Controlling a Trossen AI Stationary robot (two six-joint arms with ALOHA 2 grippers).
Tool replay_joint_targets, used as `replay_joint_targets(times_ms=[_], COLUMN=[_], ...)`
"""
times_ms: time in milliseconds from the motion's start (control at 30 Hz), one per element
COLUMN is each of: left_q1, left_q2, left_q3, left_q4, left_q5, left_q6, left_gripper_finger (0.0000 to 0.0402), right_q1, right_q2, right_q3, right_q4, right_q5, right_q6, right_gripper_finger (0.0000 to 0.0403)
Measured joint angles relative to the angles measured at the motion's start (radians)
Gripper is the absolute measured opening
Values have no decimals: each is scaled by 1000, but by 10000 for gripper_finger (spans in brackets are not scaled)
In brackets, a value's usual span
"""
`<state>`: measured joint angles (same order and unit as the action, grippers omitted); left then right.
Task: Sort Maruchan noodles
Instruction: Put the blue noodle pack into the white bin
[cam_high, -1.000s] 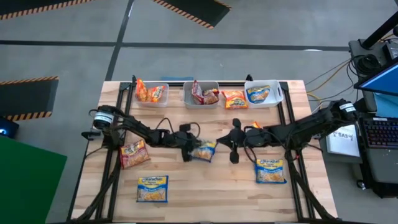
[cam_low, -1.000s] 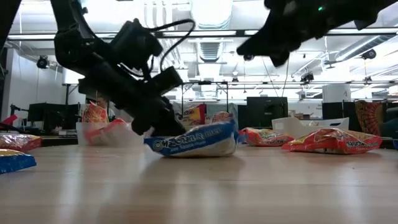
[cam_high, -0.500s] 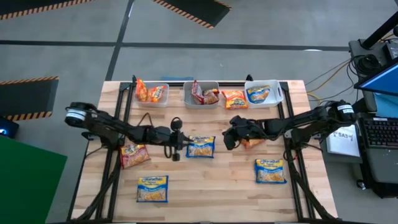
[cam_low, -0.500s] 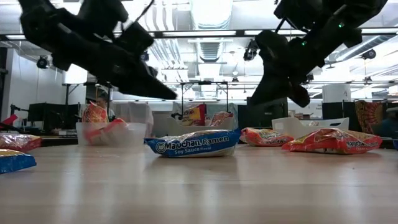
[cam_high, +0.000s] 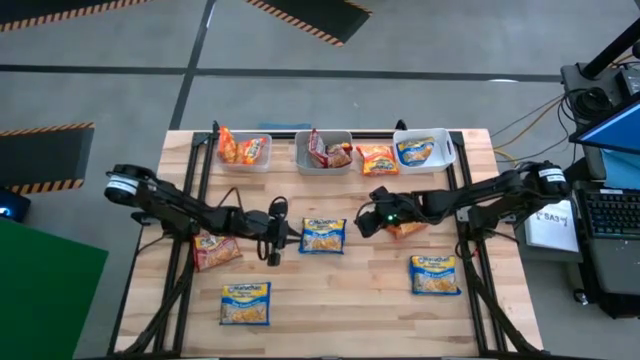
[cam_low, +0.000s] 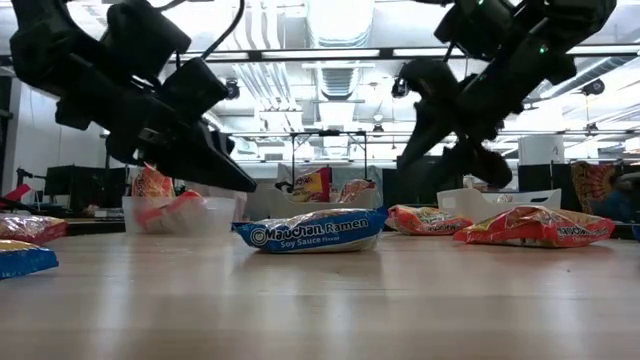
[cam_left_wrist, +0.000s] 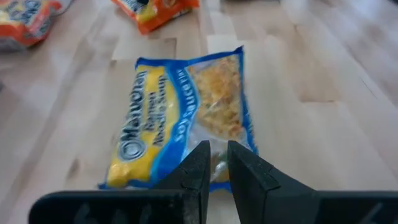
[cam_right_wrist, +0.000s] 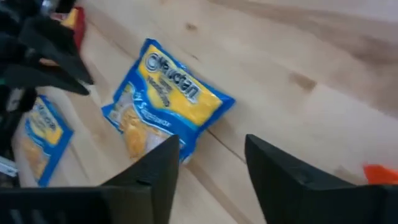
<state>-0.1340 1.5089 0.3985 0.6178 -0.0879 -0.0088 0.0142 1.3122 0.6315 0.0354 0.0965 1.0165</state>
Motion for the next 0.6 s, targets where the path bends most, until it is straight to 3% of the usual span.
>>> replay_joint_targets(times_ms=[333, 600], left_q1=[-62, -68], left_q2=[125, 238], left_q3=[62, 98], left_q4=[60, 53], left_q5=[2, -4], left_q6=[-10, -10], left_gripper_finger=[39, 39], right_q1=[0, -15], right_q2=[200, 312], right_q3=[1, 22], right_q4=[282, 348], right_q5=[-82, -74], right_q6=[31, 31], right_gripper_finger=[248, 275])
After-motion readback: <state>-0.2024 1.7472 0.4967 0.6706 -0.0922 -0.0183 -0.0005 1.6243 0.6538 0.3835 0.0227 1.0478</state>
